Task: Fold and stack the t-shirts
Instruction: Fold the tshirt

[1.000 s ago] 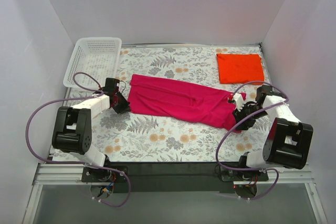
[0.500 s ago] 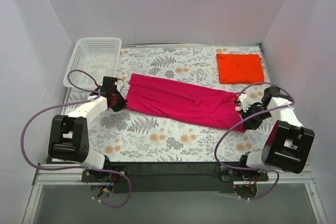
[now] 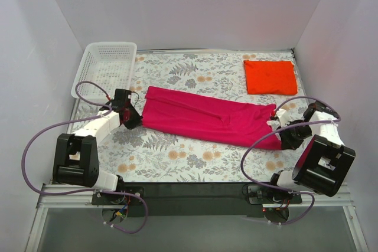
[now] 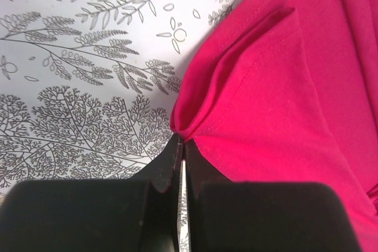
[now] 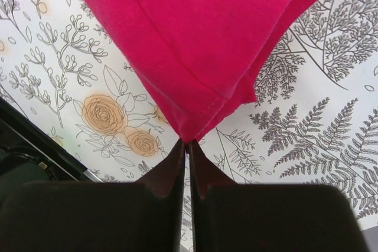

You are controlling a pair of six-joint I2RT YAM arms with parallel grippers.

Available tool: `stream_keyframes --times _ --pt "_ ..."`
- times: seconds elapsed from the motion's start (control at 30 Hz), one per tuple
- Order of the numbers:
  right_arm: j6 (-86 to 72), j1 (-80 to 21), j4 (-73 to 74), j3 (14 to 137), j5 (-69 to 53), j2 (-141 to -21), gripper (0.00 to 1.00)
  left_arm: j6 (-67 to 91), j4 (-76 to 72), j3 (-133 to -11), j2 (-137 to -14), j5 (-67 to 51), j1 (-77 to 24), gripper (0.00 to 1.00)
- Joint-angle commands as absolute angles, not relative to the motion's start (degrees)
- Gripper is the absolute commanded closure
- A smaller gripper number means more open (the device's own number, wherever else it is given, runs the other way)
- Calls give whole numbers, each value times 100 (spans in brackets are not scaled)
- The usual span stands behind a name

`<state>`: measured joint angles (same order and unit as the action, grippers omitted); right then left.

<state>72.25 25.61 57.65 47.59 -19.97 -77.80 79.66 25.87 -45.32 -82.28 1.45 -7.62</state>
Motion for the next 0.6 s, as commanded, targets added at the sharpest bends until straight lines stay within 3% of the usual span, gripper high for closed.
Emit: stream_keyframes --times 0.0,0.07,0.13,0.17,0.3,0.4,0.57 --pt "7611 2619 6108 4896 -2162 -7805 89 7787 2602 -4447 -8059 -226 -703 100" --pt "7603 2619 6117 4913 -2258 -7796 70 7735 2593 -4404 -8068 -360 -703 100" --pt "7559 2619 6135 4992 -2407 -7761 60 7673 2593 -4403 -7990 -518 -703 92" --pt "7463 2619 6135 5158 -2469 -7735 56 7664 2610 -4421 -7920 -562 -703 73" --pt "7137 2610 6135 5738 -2890 -7725 54 7568 2646 -4517 -7375 -659 -703 40" --pt "6717 2593 6100 6238 -3566 -7892 53 7497 2567 -4553 -6822 -729 -703 30" --pt "5180 2593 5478 6749 -4763 -8814 56 7050 1875 -4299 -6093 -1255 -703 22"
